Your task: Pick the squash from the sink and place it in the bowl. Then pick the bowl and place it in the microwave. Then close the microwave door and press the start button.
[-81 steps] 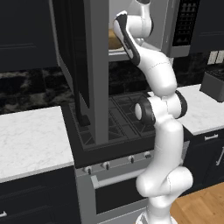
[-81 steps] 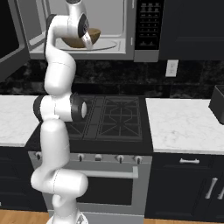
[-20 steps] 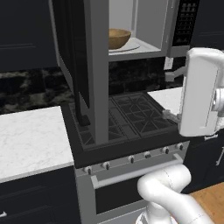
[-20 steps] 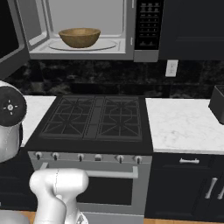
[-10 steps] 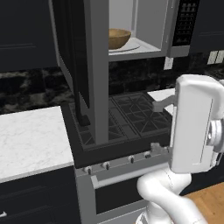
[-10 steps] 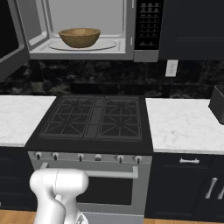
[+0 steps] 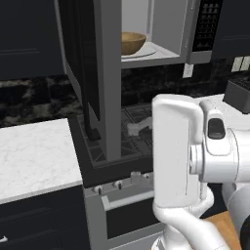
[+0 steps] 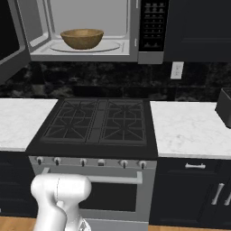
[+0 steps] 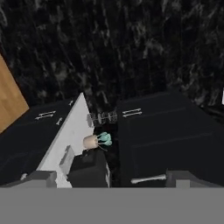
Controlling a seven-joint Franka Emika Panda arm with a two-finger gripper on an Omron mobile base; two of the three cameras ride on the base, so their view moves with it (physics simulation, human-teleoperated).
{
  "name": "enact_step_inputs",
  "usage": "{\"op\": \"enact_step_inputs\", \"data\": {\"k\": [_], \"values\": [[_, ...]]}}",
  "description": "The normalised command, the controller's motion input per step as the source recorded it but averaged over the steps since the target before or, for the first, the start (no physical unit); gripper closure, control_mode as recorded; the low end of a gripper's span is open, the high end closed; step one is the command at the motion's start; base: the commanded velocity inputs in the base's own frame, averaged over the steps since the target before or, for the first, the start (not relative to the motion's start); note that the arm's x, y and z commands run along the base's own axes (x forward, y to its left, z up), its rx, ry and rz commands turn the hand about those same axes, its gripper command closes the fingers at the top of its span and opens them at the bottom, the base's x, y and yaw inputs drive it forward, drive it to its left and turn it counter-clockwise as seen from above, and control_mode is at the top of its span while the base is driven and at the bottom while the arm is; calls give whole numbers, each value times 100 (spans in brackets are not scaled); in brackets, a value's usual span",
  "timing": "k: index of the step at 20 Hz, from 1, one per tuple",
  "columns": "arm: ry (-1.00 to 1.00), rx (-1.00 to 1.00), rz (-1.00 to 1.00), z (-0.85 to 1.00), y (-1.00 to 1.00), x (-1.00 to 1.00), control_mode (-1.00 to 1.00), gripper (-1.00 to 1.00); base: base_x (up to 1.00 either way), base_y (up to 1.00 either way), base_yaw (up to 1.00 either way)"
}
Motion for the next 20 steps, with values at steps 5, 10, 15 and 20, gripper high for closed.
{"op": "enact_step_inputs", "data": {"k": [5,10,15,20], "values": [[0,-10,-27,-9,57,36,-100,-100,0,0,0],[0,-10,-32,0,42,6,-100,-100,0,0,0],[2,-8,-41,-1,14,34,-100,-100,0,0,0],[9,0,-41,0,-14,28,-100,-100,0,0,0]]}}
